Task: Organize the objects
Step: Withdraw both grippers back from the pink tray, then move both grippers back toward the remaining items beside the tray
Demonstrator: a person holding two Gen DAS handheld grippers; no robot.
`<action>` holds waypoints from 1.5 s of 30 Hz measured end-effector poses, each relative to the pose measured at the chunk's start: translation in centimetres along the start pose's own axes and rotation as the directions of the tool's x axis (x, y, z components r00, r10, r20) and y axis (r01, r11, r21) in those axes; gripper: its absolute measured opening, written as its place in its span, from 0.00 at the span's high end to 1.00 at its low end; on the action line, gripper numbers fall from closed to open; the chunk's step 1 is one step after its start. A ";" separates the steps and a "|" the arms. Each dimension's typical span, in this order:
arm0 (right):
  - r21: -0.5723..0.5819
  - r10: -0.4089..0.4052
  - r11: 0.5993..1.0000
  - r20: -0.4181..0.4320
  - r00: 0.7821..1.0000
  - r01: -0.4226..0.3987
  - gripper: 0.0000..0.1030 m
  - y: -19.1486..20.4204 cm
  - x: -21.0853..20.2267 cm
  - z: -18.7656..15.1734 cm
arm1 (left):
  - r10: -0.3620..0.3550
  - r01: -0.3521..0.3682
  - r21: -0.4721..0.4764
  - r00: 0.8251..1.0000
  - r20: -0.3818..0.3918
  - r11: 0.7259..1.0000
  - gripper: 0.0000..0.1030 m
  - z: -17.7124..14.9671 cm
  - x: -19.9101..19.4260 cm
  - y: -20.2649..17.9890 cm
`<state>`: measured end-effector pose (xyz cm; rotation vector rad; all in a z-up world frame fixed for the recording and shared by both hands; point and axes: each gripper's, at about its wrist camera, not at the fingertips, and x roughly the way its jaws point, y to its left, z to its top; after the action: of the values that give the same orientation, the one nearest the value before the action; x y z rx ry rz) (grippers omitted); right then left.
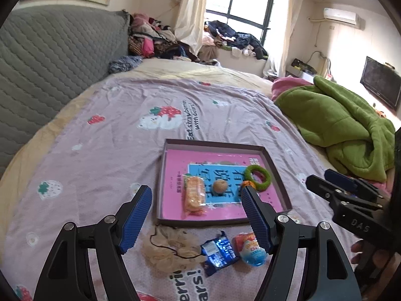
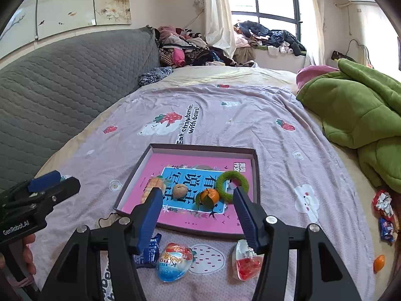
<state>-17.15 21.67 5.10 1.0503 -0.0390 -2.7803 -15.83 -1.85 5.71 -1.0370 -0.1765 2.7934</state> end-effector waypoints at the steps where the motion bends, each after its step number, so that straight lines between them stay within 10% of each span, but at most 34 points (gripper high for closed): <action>1: -0.006 -0.005 1.000 -0.001 1.000 0.005 0.43 0.1 -0.1 0.0 | -0.009 0.009 -0.010 1.000 -0.005 1.000 0.27 0.0 0.0 0.2; 45: -0.066 -0.020 0.998 0.034 0.999 0.022 0.43 2.9 -8.5 -3.4 | 0.021 -0.020 0.050 1.000 -0.011 0.999 0.27 -3.2 -6.1 -0.4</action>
<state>-8.21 20.34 8.36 0.9936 0.0593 -2.7972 -9.12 -2.41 7.26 -1.0497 -0.0948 2.7941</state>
